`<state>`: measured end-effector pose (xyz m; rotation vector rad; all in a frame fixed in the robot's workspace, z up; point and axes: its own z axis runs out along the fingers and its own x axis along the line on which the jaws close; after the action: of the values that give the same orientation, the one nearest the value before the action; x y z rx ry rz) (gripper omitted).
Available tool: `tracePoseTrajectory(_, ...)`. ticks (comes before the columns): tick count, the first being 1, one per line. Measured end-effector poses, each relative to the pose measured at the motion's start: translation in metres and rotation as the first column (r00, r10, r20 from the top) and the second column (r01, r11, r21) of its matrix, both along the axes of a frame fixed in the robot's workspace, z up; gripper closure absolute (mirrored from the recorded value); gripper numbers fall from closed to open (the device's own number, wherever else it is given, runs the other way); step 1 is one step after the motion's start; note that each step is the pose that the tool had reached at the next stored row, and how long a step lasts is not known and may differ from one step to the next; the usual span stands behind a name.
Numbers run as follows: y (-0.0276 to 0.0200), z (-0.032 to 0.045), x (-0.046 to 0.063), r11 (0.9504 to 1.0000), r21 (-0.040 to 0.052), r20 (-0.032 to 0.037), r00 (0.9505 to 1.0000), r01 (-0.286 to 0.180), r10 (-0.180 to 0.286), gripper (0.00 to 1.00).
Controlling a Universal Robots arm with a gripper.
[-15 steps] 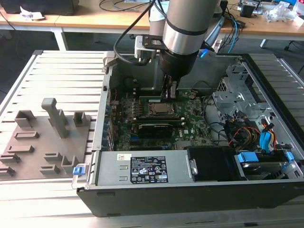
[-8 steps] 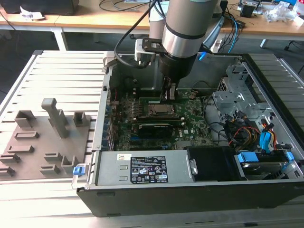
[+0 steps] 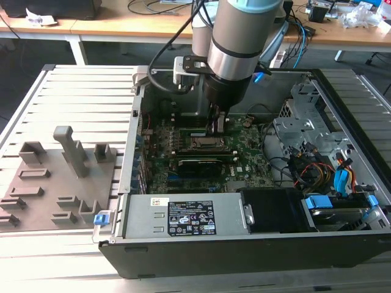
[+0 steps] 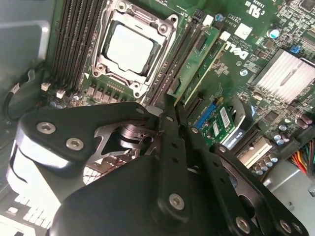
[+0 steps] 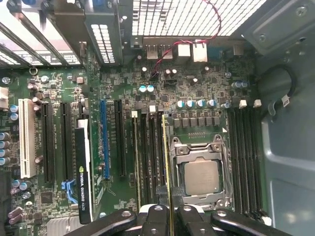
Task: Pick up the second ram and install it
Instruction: 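Insert the second ram into the second slot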
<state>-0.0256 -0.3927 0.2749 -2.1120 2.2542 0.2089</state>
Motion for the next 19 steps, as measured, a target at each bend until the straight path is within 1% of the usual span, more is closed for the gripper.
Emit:
tracePoseTrajectory(2,0.0,-0.0028,0.0,1.0,0.0,0.0,1.0,0.0,0.0,0.86)
tracePoseTrajectory(4,-0.0004,-0.008,0.0,1.0,0.0,0.0,1.0,0.0,0.0,0.86)
tracePoseTrajectory(5,-0.0008,-0.0094,0.0,1.0,0.0,0.0001,1.0,0.0,0.0,0.86)
tracePoseTrajectory(8,-0.0037,-0.0123,-0.001,1.0,0.0,0.0001,1.0,0.0,0.0,0.86)
tracePoseTrajectory(10,-0.0062,-0.0173,-0.002,1.0,0.0,0.0,1.0,0.0,0.0,0.86)
tracePoseTrajectory(13,-0.0064,-0.0233,-0.002,1.0,0.0001,0.0001,1.0,0.0,0.0,0.86)
tracePoseTrajectory(19,-0.0075,-0.0291,-0.002,1.0,0.0,0.0001,1.0,0.0,0.0,0.86)
